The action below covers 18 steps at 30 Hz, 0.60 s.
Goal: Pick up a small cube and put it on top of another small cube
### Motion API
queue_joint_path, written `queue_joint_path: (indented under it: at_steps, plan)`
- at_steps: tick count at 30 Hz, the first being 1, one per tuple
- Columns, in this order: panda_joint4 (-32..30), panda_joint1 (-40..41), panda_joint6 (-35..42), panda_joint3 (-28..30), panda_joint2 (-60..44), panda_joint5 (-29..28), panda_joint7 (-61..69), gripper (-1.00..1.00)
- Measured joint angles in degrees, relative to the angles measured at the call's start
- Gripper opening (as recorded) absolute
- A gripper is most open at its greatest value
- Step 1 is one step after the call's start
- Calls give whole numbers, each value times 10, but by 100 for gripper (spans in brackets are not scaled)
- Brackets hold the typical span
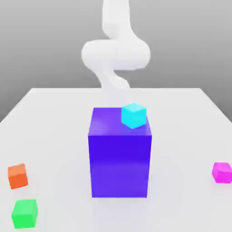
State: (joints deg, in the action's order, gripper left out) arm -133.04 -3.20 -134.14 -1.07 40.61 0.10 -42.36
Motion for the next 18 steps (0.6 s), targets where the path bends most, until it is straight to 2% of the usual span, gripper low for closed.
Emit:
queue_joint_path:
  at_steps: [11, 18]
  plan:
    - [-56, -128, -104, -67, -231, 1, 152, 0]
    - [-90, -204, -170, -126, -377, -24, 229, 0]
